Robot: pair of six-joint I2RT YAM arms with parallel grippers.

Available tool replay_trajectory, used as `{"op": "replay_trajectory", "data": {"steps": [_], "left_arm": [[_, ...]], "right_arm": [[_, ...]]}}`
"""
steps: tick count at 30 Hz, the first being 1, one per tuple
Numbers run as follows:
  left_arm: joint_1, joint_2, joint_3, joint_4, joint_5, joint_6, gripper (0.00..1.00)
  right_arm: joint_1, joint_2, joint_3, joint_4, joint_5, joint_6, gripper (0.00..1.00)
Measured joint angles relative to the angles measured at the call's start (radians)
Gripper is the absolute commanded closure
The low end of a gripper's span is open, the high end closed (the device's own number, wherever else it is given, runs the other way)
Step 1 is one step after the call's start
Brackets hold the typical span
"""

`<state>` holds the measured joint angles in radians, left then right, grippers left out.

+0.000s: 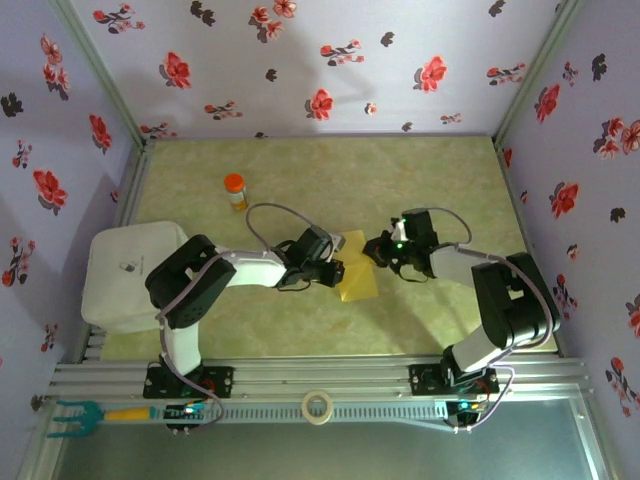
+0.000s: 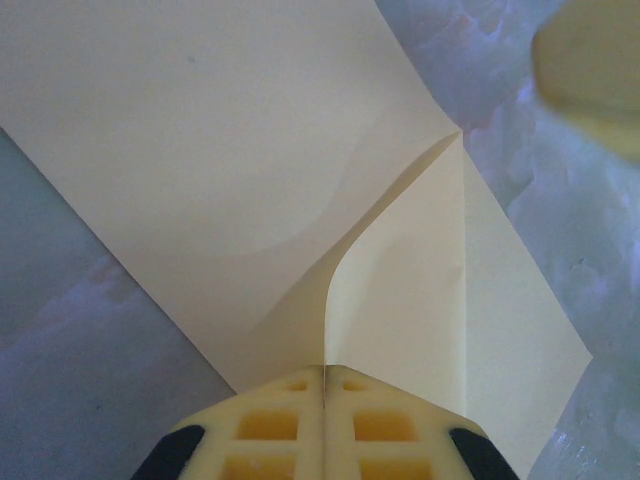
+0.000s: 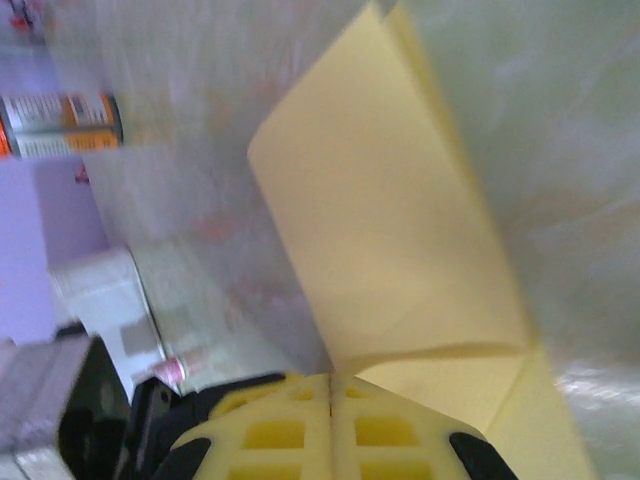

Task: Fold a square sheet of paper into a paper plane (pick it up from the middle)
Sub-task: Fold the triangle a second time at the center of the table.

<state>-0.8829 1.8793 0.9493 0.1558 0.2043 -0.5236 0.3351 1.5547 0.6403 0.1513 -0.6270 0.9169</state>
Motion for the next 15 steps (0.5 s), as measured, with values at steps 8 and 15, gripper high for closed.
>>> {"op": "replay_trajectory", "data": {"steps": [8,15], "left_arm": [[0.0,0.0,0.0,0.0,0.0,0.0,1.0],[0.0,0.0,0.004,-0.01,0.004,0.0,0.91]], "right_arm": [[0.054,0.074,-0.001,-0.013,-0.008,-0.001,1.0],[0.054,0.11,-0.04,0.024,-0.006,-0.003,1.0]]}}
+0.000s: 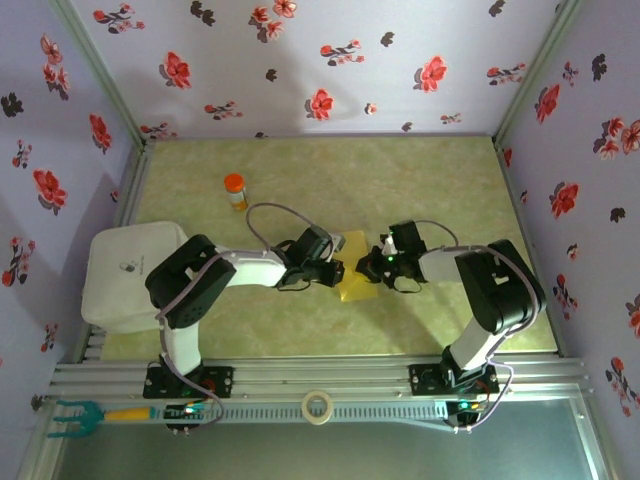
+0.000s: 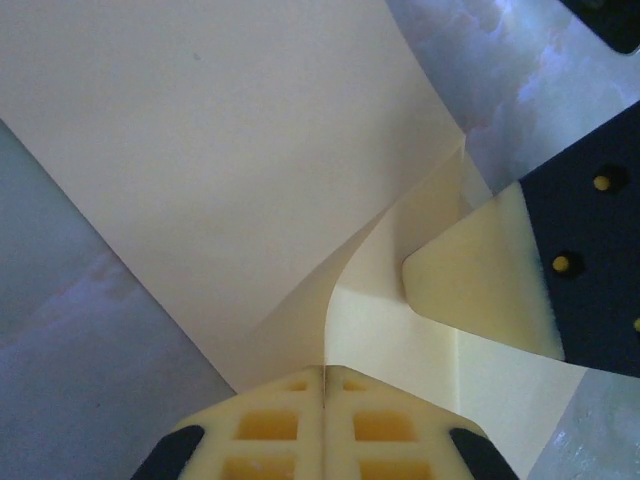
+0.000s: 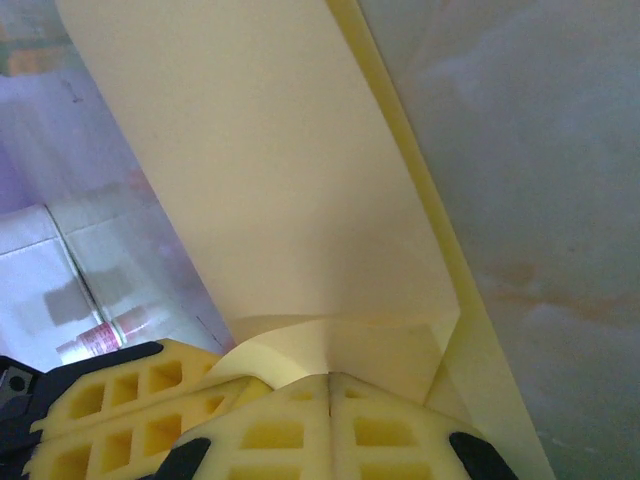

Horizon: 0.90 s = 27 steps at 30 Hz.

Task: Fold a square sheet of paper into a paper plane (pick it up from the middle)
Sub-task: Fold the triangle a second time at the center of the table.

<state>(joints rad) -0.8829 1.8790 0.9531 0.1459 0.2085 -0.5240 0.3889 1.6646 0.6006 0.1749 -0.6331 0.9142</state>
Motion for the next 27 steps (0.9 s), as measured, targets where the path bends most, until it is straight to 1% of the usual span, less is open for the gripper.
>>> {"op": "replay_trajectory", "data": {"steps": [2,3,4,5,8,11,12,16,21,25,27], "left_arm": [[0.0,-0.001,0.004,-0.011,0.001,-0.001,0.88],[0.0,-0.002,0.006,-0.018,0.0,-0.004,0.81],[0.001,-0.006,0.009,-0.027,-0.003,-0.009,0.71],[0.0,-0.015,0.009,-0.037,-0.006,-0.021,0.68],[0.002,-0.057,0.009,-0.094,-0.033,-0.053,0.65],[0.005,-0.104,0.007,-0.129,-0.051,-0.088,0.65],[0.005,-0.119,0.005,-0.134,-0.053,-0.097,0.67],[0.005,-0.176,-0.004,-0.14,-0.047,-0.137,0.8],[0.005,-0.192,-0.004,-0.14,0.016,-0.164,0.93],[0.003,-0.185,0.008,-0.14,0.097,-0.181,0.97],[-0.001,-0.165,0.032,-0.14,0.132,-0.184,0.97]], "right_arm": [[0.0,-0.001,-0.016,0.036,0.0,0.007,1.0],[0.0,-0.002,-0.023,0.05,0.0,0.012,1.0],[0.0,-0.003,-0.03,0.066,0.0,0.019,1.0],[0.001,-0.003,-0.035,0.08,0.001,0.026,1.0],[0.005,-0.007,-0.047,0.104,0.008,0.045,1.0],[0.007,-0.011,-0.054,0.118,0.018,0.06,1.0],[0.007,-0.011,-0.056,0.121,0.021,0.063,1.0],[0.011,-0.015,-0.065,0.14,0.033,0.082,1.0],[0.013,-0.018,-0.072,0.153,0.039,0.094,1.0],[0.016,-0.021,-0.072,0.153,0.045,0.103,1.0],[0.016,-0.021,-0.072,0.153,0.048,0.105,1.0]]}}
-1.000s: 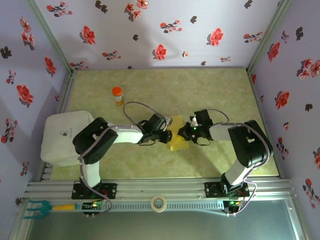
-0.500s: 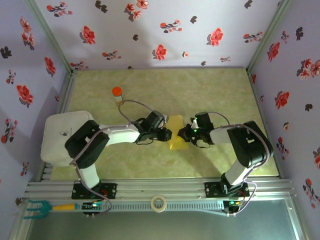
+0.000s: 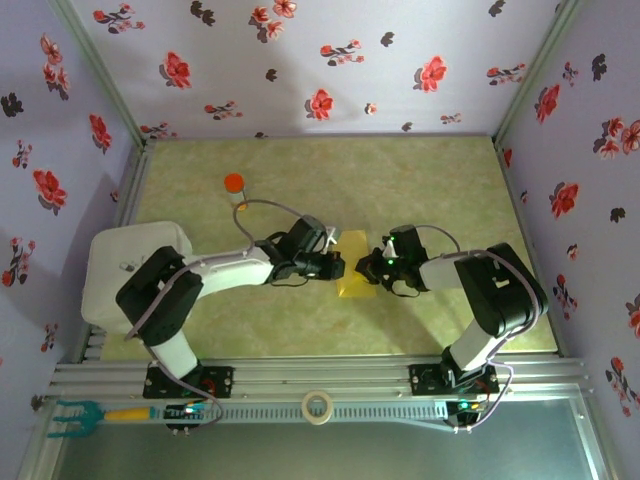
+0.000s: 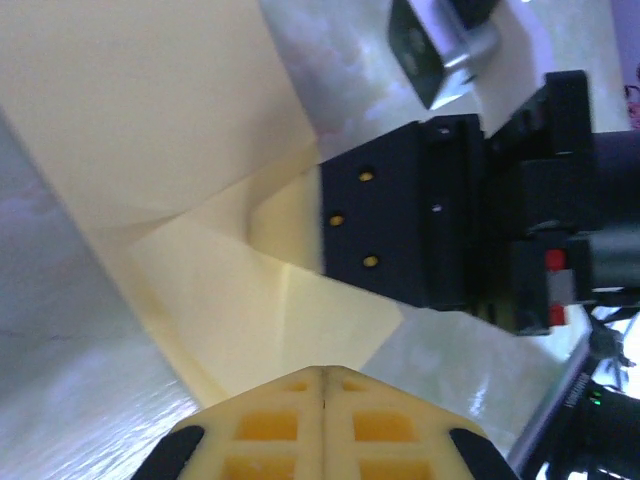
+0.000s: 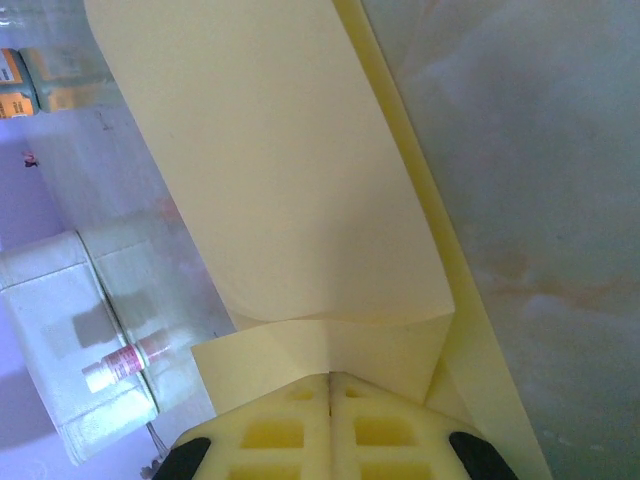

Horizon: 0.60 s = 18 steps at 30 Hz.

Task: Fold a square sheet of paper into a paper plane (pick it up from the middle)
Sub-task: Fold the triangle a second time at the center of the table.

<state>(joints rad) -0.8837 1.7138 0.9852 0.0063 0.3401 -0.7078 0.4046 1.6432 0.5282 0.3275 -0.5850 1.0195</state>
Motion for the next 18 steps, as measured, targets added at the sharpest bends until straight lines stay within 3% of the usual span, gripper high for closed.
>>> {"op": "replay_trajectory", "data": {"steps": [18], "left_arm": [[-0.015,0.18,0.094,0.0,0.121,-0.058,1.0]], "right_arm": [[0.002,-0.002,0.0,-0.003,0.005,0.003,1.0]]}}
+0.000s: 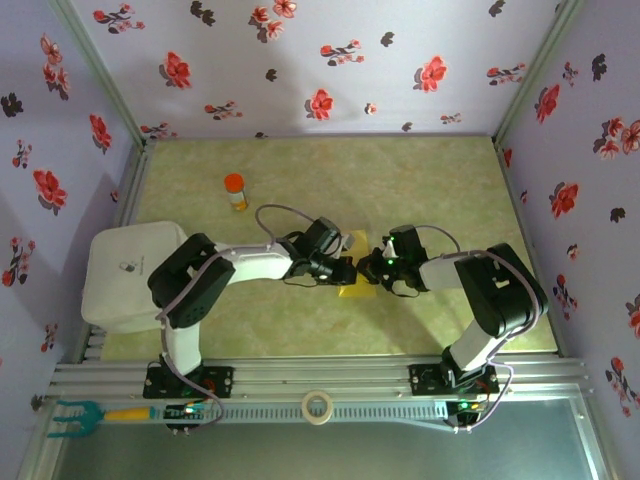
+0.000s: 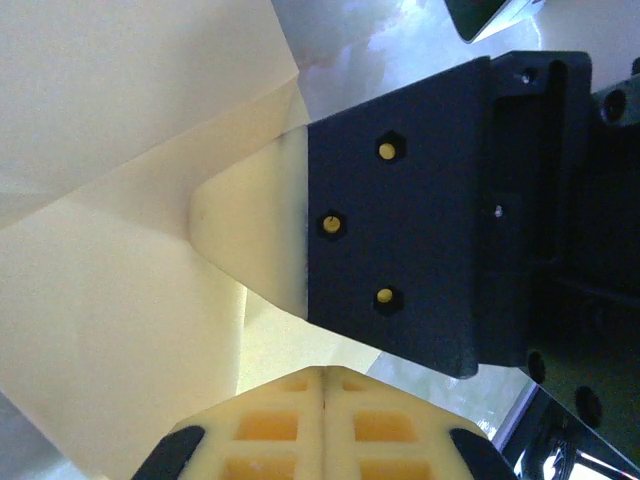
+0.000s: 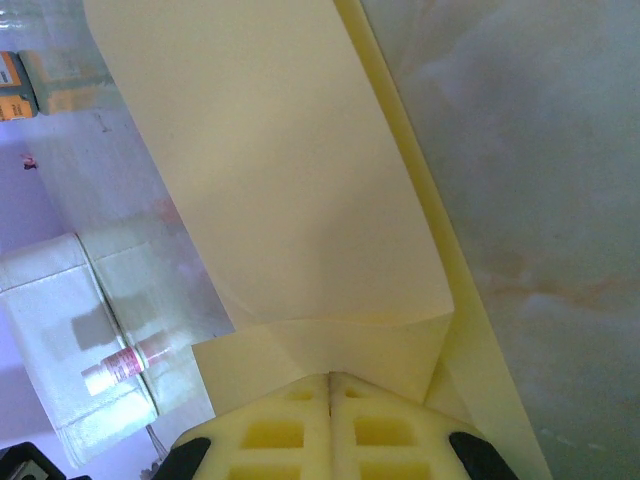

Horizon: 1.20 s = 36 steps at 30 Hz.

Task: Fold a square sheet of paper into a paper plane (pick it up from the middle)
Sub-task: Fold the triangle a second time at the center of the table.

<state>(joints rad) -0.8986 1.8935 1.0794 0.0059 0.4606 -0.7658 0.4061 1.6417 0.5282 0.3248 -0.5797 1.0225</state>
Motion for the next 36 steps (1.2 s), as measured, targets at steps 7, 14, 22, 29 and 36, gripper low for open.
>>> {"op": "replay_trajectory", "data": {"steps": [7,14,22,29,36], "left_arm": [[0.0,0.029,0.014,-0.007,0.005,-0.012,1.0],[0.0,0.043,0.007,-0.02,0.004,-0.014,1.0],[0.0,0.043,-0.017,-0.036,0.003,-0.014,1.0],[-0.005,0.037,-0.034,-0.023,-0.008,-0.01,1.0],[-0.018,-0.005,-0.095,0.002,-0.027,-0.011,1.0]], "right_arm": [[0.0,0.0,0.0,0.0,0.0,0.0,1.0],[0.0,-0.003,0.0,-0.008,0.001,0.0,1.0],[0.0,-0.005,0.002,-0.017,0.002,-0.001,1.0],[0.0,-0.005,0.006,-0.027,0.003,-0.007,1.0],[0.0,-0.005,0.011,-0.041,0.001,-0.019,1.0]]}}
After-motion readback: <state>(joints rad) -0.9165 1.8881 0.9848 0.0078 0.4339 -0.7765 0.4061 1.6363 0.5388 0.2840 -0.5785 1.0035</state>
